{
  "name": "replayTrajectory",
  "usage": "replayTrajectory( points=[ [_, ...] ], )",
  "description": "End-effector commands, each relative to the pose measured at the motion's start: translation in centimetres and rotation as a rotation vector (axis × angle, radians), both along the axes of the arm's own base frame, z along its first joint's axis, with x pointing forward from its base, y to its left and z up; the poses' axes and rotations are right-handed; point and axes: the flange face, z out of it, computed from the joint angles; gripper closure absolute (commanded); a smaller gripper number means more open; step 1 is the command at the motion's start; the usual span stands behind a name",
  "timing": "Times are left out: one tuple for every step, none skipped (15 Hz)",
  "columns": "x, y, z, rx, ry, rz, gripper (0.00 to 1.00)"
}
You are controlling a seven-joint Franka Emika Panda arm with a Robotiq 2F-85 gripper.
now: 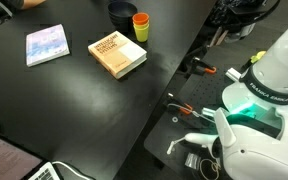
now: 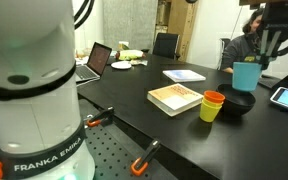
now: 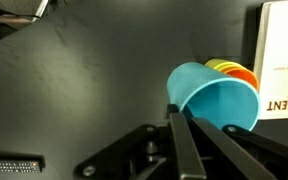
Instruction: Unstack the stacked up plastic cups
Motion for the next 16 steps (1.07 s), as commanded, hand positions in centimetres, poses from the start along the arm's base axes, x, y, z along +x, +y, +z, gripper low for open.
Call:
replayTrajectory(
  points=[
    [0.2,-2.7,-2.2,-0.016,-0.015,-0.012,0.99],
    [0.7,-3.3,-3.2,-0.022,-0.026,-0.014,0.99],
    [1.3,-3.8,-4.1,-0.026,-0.034,-0.015,0.99],
    [2.0,-4.1,-5.1,-0.032,-0.049,-0.011,0.99],
    [2.7,-4.4,-6.4,-0.040,-0.054,-0.007,0.99],
    [3.4,-4.7,-7.8,-0.045,-0.060,-0.004,0.99],
    [4.1,-5.0,-8.9,-0.048,-0.062,-0.004,0.99],
    [4.8,-5.3,-10.5,-0.049,-0.063,-0.001,0.99],
    [5.4,-5.6,-11.7,-0.049,-0.062,0.000,0.99],
    [6.0,-5.8,-13.1,-0.050,-0.058,0.001,0.99],
    [6.5,-6.0,-14.2,-0.050,-0.057,0.002,0.99],
    [7.0,-6.2,-15.3,-0.049,-0.055,0.001,0.99],
    [7.6,-6.4,-16.0,-0.049,-0.055,0.003,0.99],
    [8.1,-6.5,-16.6,-0.050,-0.058,0.006,0.99],
    [8.5,-6.7,-17.0,-0.052,-0.060,0.011,0.99],
    [8.8,-6.8,-17.2,-0.052,-0.060,0.011,0.70]
  ],
)
